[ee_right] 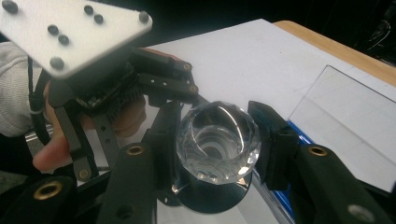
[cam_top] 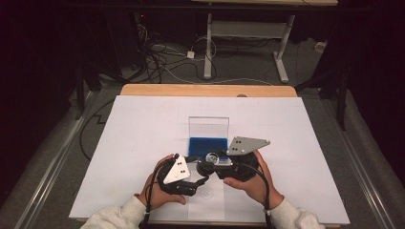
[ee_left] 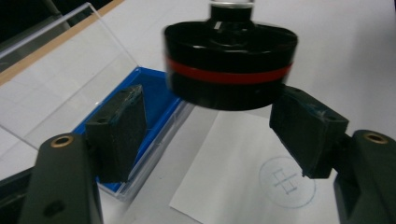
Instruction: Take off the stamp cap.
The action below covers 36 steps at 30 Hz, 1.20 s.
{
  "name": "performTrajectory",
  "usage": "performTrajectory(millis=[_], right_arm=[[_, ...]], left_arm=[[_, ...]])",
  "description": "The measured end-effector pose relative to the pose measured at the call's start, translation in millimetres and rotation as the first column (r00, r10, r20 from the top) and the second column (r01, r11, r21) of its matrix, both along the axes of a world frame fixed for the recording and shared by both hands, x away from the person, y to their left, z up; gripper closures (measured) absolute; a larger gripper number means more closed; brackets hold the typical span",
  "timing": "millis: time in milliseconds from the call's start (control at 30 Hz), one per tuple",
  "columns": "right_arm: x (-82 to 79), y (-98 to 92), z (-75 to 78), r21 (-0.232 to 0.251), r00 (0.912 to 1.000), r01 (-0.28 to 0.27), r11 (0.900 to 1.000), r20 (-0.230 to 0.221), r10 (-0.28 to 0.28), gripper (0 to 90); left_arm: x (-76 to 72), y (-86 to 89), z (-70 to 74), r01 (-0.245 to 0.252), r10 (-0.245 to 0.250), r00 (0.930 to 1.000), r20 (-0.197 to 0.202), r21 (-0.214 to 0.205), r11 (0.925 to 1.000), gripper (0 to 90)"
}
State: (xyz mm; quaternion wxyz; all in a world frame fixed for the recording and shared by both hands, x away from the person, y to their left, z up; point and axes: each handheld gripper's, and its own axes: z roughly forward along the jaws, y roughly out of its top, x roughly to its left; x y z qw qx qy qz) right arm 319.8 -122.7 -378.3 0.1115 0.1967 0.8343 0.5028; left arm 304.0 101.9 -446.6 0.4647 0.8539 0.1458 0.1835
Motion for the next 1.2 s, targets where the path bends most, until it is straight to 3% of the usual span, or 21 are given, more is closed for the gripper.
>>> performTrajectory(millis=[67,433,833,1000,1200], right_arm=[[-0.2,1.4,-1.5,-0.001,1.0,0.001,1.0,-0.002,-0.001,56.9],[-0.7,8.6,-9.5,0.001,0.9998,-0.012,0.9999,-0.019,0.012,56.8],[-1.2,13.2,-15.2,-0.014,0.9994,-0.021,0.9997,-0.027,0.021,56.9],[-1.6,12.9,-16.2,-0.009,0.9994,-0.018,0.9998,-0.031,0.018,56.9],[-4.6,14.3,-17.7,-0.003,0.9998,-0.01,0.9999,-0.017,0.01,56.9]], left_arm=[[-0.7,-1.1,-0.2,0.023,-0.023,0.9997,-0.005,-0.008,0.9997,28.8],[2.2,-1.8,-4.2,0.012,-0.012,0.9995,-0.028,0.014,0.9998,31.8],[2.7,-2.7,-5.7,0.036,-0.035,0.9986,-0.04,0.039,0.9986,36.2],[2.5,-2.1,-2.4,0.034,-0.032,0.9991,-0.027,0.084,0.9959,36.7],[3.7,-1.3,-0.6,0.046,-0.041,0.9976,-0.055,0.101,0.9938,36.9]])
